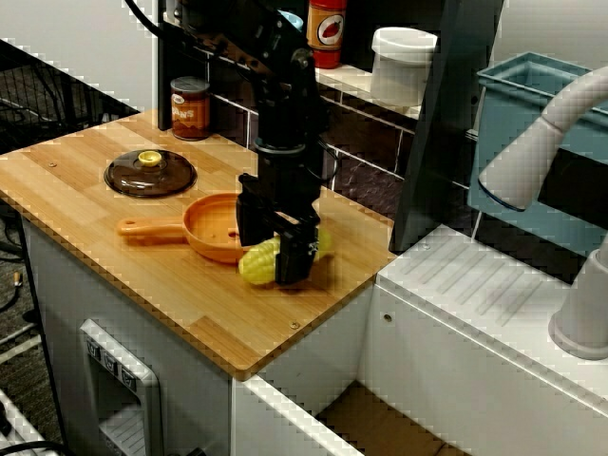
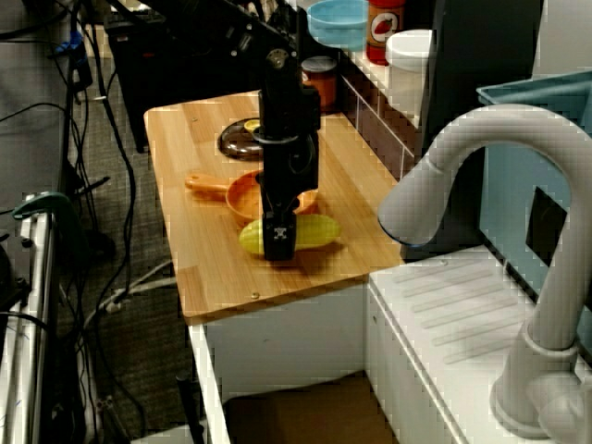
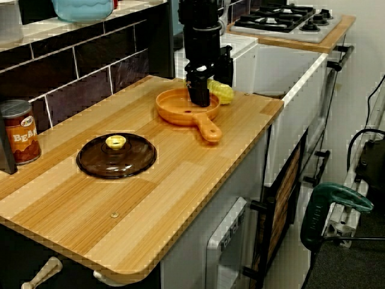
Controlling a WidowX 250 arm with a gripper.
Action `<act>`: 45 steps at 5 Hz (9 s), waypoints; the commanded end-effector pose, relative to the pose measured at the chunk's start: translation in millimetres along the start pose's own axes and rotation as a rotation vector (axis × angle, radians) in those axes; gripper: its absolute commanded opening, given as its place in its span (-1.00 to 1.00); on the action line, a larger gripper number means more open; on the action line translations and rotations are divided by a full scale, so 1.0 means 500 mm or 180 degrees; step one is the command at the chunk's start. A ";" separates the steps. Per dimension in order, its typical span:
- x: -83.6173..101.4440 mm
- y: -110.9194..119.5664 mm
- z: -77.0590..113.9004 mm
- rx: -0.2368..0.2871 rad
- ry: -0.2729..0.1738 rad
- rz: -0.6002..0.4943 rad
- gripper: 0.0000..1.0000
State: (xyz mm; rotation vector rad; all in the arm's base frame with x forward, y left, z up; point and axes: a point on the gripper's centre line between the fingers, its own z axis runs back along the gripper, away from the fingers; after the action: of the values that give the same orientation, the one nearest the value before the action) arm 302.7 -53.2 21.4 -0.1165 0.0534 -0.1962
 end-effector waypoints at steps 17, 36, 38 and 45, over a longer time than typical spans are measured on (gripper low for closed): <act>-0.017 0.213 0.134 -0.0144 -0.0240 0.0461 1.00; -0.190 0.401 0.139 0.0427 -0.0450 -0.0646 1.00; -0.196 0.403 0.130 0.0349 -0.0495 -0.0592 1.00; -0.190 0.392 0.093 0.0298 -0.0504 -0.0470 1.00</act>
State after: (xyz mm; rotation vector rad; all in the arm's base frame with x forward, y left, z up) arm 247.4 160.2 39.5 -0.0587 -0.1005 -0.3264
